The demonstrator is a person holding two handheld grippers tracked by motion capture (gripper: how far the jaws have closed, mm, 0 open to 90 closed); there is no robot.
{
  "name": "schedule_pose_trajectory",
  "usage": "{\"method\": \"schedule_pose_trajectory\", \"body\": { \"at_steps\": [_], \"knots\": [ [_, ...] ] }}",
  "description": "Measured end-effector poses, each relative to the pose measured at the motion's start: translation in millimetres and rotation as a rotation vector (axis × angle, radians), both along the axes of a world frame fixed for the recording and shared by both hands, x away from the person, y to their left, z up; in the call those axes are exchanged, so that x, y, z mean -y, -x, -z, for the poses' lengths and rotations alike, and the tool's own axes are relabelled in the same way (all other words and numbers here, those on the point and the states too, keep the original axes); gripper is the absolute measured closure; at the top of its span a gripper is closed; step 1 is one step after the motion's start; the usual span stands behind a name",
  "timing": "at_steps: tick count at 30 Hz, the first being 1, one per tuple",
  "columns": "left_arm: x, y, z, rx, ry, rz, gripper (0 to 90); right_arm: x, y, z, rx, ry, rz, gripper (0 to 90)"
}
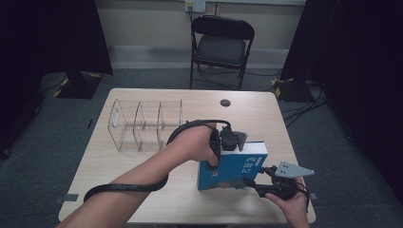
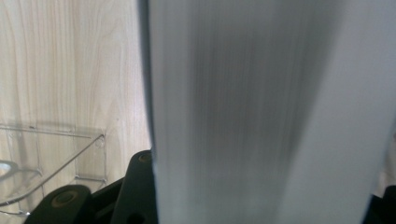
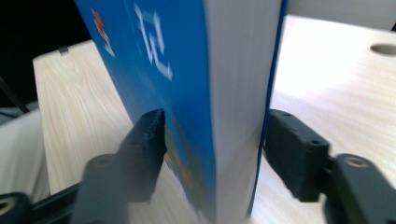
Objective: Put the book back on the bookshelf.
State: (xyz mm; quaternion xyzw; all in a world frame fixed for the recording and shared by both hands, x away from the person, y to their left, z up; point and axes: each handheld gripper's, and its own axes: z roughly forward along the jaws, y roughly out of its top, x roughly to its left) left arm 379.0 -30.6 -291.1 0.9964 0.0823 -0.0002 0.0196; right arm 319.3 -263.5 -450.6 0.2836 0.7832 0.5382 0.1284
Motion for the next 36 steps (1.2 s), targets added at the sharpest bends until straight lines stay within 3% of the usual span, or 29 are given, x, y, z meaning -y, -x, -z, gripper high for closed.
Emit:
{"method": "schedule_pose_trajectory", "body": {
  "at_steps": [5, 8, 10, 13, 16, 20, 26, 27, 36],
  "knots": [
    [-2.0, 1.0, -0.4, -0.009, 0.020, -0.058, 62.1, 1.4, 0.7, 7.0, -0.054, 0.053, -0.014, 23.1],
    [-4.8, 0.5, 0.1, -0.015, 0.040, -0.096, 62.2, 4.7, 1.3, 11.7, -0.052, 0.097, -0.013, 18.4],
    [-6.0, -0.9, -0.7, -0.024, 0.034, -0.117, 62.2, 8.5, -0.7, 15.2, -0.077, 0.107, -0.007, 18.0],
    [-9.1, -2.1, -1.8, -0.032, 0.033, -0.141, 62.2, 13.7, -4.4, 22.8, -0.112, 0.160, 0.041, 18.4],
    [-13.0, -2.8, -0.7, -0.040, 0.031, -0.159, 62.2, 16.3, -6.9, 31.7, -0.130, 0.218, 0.054, 18.5],
    [-14.8, 1.1, 0.2, -0.024, 0.030, -0.133, 62.0, 17.2, -9.6, 40.5, -0.133, 0.283, 0.083, 18.5],
    [-17.3, 9.1, 0.6, 0.003, 0.055, -0.107, 61.6, 17.8, -10.0, 47.3, -0.154, 0.316, 0.099, 18.0],
    [-17.6, 10.2, 0.7, 0.005, 0.060, -0.105, 61.6, 17.6, -9.8, 48.9, -0.137, 0.320, 0.102, 18.3],
    [-22.1, 10.0, 1.8, 0.029, 0.096, -0.093, 60.0, 16.1, -8.9, 49.1, -0.134, 0.328, 0.109, 17.5]
  ]
}}
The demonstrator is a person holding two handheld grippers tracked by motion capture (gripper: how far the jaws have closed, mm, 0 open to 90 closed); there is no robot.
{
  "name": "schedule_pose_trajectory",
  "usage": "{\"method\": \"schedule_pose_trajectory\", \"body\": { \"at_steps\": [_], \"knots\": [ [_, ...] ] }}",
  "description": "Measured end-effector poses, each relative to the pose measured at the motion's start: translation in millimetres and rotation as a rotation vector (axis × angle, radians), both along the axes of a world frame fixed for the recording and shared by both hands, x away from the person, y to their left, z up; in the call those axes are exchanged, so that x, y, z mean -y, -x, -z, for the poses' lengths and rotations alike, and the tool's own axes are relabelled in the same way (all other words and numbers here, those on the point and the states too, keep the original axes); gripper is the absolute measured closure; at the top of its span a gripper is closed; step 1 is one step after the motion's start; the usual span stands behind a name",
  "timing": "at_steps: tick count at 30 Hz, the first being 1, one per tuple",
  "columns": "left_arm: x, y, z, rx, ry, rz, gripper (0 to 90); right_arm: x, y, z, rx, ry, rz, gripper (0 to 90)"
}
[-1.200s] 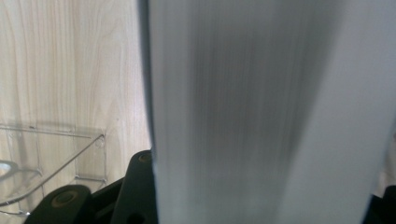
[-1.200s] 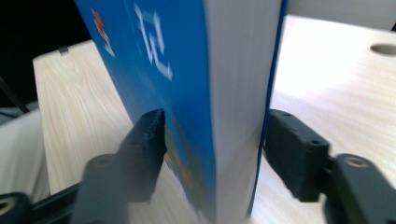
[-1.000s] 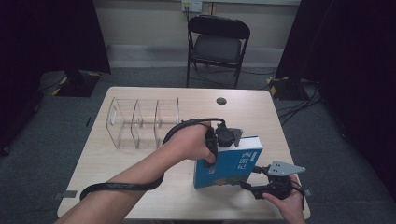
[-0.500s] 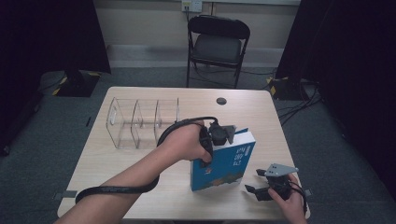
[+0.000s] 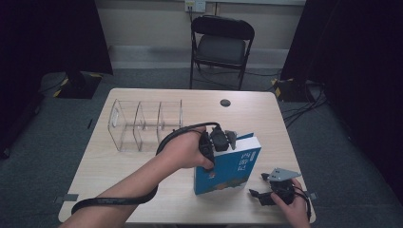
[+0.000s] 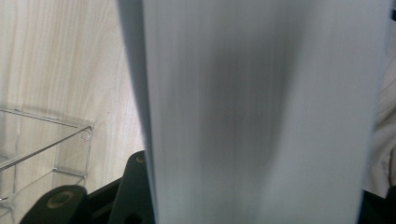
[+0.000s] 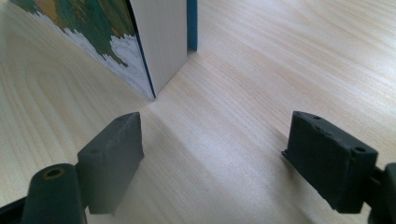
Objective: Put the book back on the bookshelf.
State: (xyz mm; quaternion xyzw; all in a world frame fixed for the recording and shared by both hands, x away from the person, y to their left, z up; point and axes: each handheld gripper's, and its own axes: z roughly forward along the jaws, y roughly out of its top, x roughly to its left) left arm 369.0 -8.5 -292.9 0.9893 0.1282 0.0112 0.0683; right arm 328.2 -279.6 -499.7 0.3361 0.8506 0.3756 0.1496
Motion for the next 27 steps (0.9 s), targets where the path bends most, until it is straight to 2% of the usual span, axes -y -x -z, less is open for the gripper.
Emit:
{"method": "schedule_pose_trajectory", "body": {
  "at_steps": [2, 5, 8, 11, 15, 20, 24, 27],
  "knots": [
    [-1.8, -0.2, 1.6, 0.018, 0.008, -0.011, 58.2, 0.4, 0.0, -0.1, -0.007, -0.006, 0.001, 17.6],
    [-3.7, -1.0, 4.5, 0.003, 0.016, -0.040, 57.2, 0.5, 0.0, -0.1, -0.007, -0.006, 0.001, 17.7],
    [-3.3, 0.7, 4.1, -0.006, 0.012, -0.015, 60.2, -0.3, 0.3, 0.0, -0.001, 0.001, 0.001, 17.4],
    [-2.6, 3.3, 3.8, -0.003, 0.012, -0.016, 61.1, -0.2, 0.2, 0.1, 0.000, 0.001, 0.000, 17.3],
    [-3.1, 5.3, 3.8, -0.010, 0.021, -0.061, 61.6, -0.3, 0.1, 0.0, -0.002, 0.001, 0.001, 17.2],
    [-4.3, 1.1, 2.5, -0.046, 0.029, -0.104, 61.9, -0.3, 0.0, 0.0, -0.002, 0.001, 0.002, 17.2],
    [-5.4, -1.0, -3.6, -0.070, -0.001, -0.127, 62.1, -0.2, -0.2, 0.1, -0.001, 0.000, 0.000, 17.1],
    [-9.3, -1.0, -7.5, -0.074, -0.025, -0.141, 62.1, -0.2, -0.2, 0.1, -0.001, 0.000, -0.001, 17.1]
  ]
}}
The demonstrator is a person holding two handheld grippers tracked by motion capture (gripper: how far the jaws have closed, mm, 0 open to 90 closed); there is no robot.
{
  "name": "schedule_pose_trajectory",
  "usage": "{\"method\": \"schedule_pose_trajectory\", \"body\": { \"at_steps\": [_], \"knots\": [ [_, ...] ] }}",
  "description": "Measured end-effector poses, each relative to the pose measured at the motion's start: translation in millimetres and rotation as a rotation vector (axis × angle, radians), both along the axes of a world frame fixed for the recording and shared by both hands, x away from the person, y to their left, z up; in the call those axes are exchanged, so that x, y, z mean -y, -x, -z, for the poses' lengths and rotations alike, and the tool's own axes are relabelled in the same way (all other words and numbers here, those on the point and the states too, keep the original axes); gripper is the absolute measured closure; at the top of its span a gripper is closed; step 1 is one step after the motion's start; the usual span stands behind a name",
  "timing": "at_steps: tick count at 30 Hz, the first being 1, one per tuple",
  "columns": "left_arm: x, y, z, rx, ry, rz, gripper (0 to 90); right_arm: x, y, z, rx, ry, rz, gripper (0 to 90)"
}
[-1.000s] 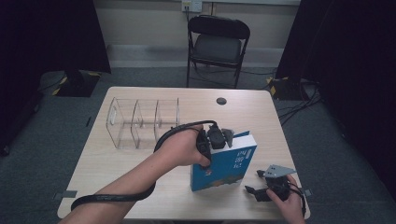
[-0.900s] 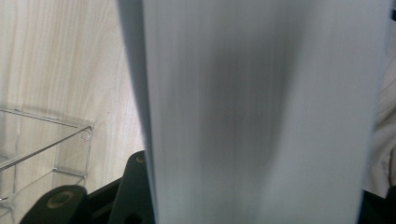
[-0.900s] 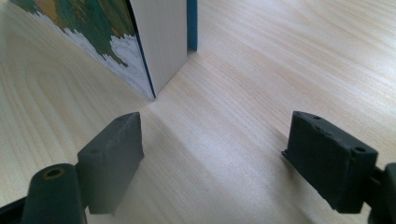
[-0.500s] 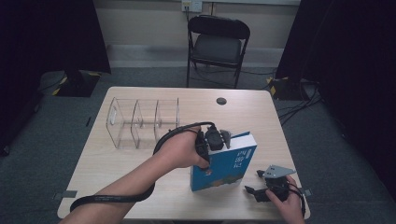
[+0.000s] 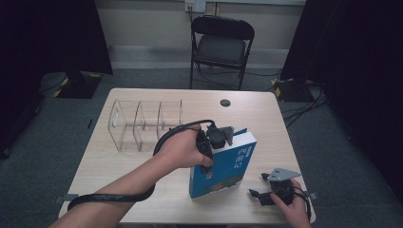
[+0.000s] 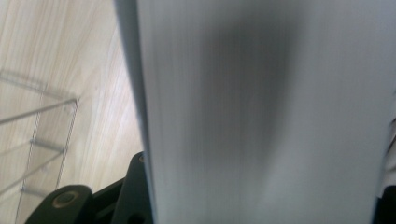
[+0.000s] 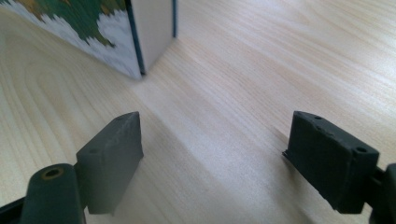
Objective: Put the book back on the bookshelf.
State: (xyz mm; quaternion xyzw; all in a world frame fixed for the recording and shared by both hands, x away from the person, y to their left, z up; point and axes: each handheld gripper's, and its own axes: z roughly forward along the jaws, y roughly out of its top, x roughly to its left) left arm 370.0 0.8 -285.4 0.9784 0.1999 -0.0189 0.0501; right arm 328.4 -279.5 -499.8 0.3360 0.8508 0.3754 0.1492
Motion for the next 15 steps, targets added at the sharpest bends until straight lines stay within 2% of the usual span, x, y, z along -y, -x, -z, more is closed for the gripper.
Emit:
{"method": "schedule_pose_trajectory", "body": {
  "at_steps": [5, 9, 10, 15],
  "knots": [
    [-12.1, -0.5, -5.7, -0.017, -0.017, -0.043, 62.2, 0.2, -0.1, -0.1, -0.001, 0.001, -0.004, 16.8],
    [-23.5, -1.1, -11.1, -0.005, -0.039, -0.064, 62.2, 0.3, -0.1, -0.2, -0.002, 0.001, -0.005, 16.8],
    [-28.2, -2.0, -13.3, -0.001, -0.034, -0.085, 62.2, 0.3, -0.1, -0.2, -0.004, 0.000, -0.005, 16.7],
    [-48.2, -7.9, -21.6, 0.001, -0.016, -0.127, 62.2, 0.6, -0.7, 0.0, -0.004, -0.001, -0.011, 16.5]
  ]
}}
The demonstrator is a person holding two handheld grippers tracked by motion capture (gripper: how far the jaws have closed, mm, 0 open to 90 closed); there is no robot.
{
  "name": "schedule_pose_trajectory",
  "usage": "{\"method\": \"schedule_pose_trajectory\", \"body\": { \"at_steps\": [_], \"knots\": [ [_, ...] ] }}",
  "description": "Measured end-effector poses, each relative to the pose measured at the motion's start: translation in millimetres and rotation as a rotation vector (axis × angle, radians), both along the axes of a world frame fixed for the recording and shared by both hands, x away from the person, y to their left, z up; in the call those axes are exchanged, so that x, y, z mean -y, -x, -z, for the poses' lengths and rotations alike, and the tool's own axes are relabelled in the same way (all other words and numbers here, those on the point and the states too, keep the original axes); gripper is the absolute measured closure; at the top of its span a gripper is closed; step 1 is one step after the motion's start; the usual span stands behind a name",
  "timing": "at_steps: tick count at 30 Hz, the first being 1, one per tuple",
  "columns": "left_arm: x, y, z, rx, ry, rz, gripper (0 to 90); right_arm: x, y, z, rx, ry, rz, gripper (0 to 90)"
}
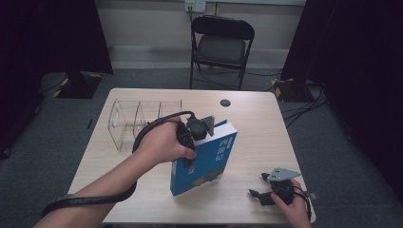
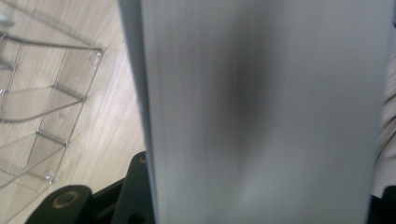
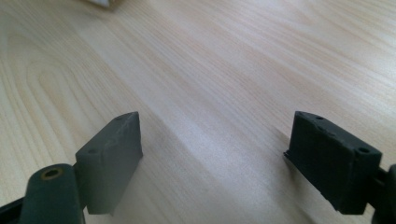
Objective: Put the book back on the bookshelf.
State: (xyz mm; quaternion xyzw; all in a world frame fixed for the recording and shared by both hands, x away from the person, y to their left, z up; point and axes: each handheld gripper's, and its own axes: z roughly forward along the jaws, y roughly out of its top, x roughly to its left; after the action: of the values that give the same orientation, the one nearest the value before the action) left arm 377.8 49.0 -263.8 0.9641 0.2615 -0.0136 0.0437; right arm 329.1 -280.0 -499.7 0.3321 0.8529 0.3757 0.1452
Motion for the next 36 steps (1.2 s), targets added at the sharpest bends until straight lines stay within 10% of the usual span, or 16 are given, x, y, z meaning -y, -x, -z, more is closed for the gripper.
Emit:
{"method": "schedule_pose_trajectory", "body": {
  "at_steps": [36],
  "knots": [
    [-99.2, -11.4, -3.9, -0.014, 0.022, -0.219, 62.2, -0.1, -0.5, 0.1, 0.003, 0.000, 0.001, 16.1]
  ]
}}
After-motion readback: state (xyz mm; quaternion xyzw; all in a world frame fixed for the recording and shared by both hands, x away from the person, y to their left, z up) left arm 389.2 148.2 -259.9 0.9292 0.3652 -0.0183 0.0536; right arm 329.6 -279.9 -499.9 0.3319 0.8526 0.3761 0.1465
